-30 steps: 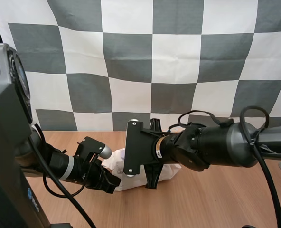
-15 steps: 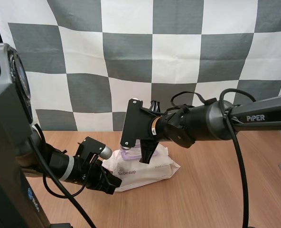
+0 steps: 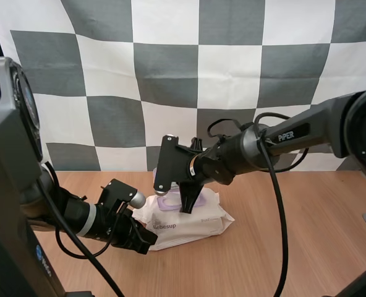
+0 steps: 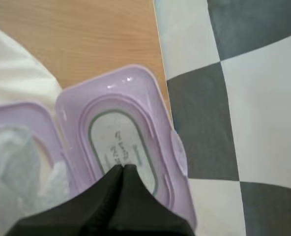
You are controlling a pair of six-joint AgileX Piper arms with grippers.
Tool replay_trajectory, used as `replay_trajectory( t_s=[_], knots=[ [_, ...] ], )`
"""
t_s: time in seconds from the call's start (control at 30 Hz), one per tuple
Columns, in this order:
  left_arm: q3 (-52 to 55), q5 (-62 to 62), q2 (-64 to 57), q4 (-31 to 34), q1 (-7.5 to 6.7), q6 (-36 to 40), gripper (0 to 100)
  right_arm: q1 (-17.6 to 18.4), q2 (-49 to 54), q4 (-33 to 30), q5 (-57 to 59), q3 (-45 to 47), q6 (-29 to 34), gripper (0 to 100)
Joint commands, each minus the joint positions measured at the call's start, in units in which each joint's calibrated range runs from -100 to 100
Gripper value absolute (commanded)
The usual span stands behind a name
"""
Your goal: Open the wet wipes lid
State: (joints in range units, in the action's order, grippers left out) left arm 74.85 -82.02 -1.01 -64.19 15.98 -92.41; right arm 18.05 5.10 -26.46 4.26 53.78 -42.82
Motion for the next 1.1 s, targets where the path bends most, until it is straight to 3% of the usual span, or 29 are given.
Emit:
replay_trajectory(
  t_s=[0.0, 0.07, 0.13, 0.2, 0.23, 0.27, 0.33, 0.47, 0.5, 0.67, 0.97, 1.07],
  knots=[
    [-0.1, 0.6, 0.0, -0.1, -0.06, -0.9, 0, 0.0, 0.2, 0.0, -0.1, -0.2, 0.0, 0],
    [-0.1, 1.8, 0.0, -0.3, -0.06, -0.9, 1, 0.0, 0.2, 0.2, 1.2, -0.2, 0.0, 0],
    [-0.1, 3.0, -0.3, -0.3, -0.06, -0.9, 8, 0.0, 0.2, 1.7, 2.1, -0.3, 0.0, 20],
    [-0.1, 3.3, -1.3, -0.3, -0.06, -0.9, 22, 0.0, 0.3, 3.0, 2.5, -0.4, 0.0, 45],
    [-0.1, 3.1, -2.0, -0.4, 0.04, -0.9, 31, 0.0, 0.3, 3.0, 1.9, -0.4, 0.0, 50],
    [-0.1, 2.9, -2.8, -0.5, 0.04, -0.9, 40, 0.0, 0.3, 3.0, 0.6, -0.4, 0.0, 49],
    [-0.1, 2.7, -4.8, -0.5, 0.04, -0.9, 51, 0.0, 0.3, 3.0, -1.8, -0.4, 0.0, 36],
    [-0.1, 2.6, -9.1, 0.1, 0.04, 0.7, 55, -0.3, -0.8, 3.0, -2.9, -1.6, 0.0, 4],
    [-0.1, 2.6, -10.0, 0.4, 0.04, 1.1, 55, -0.5, -1.4, 3.0, -2.8, -2.0, 0.0, 0],
    [-0.1, 2.9, -16.5, 2.2, 0.04, 2.9, 55, -2.5, -3.8, 3.2, -4.3, -2.8, 0.0, 0],
    [-0.1, 6.4, -32.0, 5.0, 0.04, 8.2, 54, -2.6, -2.6, 4.5, -3.7, -2.8, 0.1, 0],
    [-0.1, 9.3, -37.7, 6.5, 0.04, 11.2, 46, -2.6, 2.0, 7.5, 0.8, -2.8, 0.5, 0]
  ],
)
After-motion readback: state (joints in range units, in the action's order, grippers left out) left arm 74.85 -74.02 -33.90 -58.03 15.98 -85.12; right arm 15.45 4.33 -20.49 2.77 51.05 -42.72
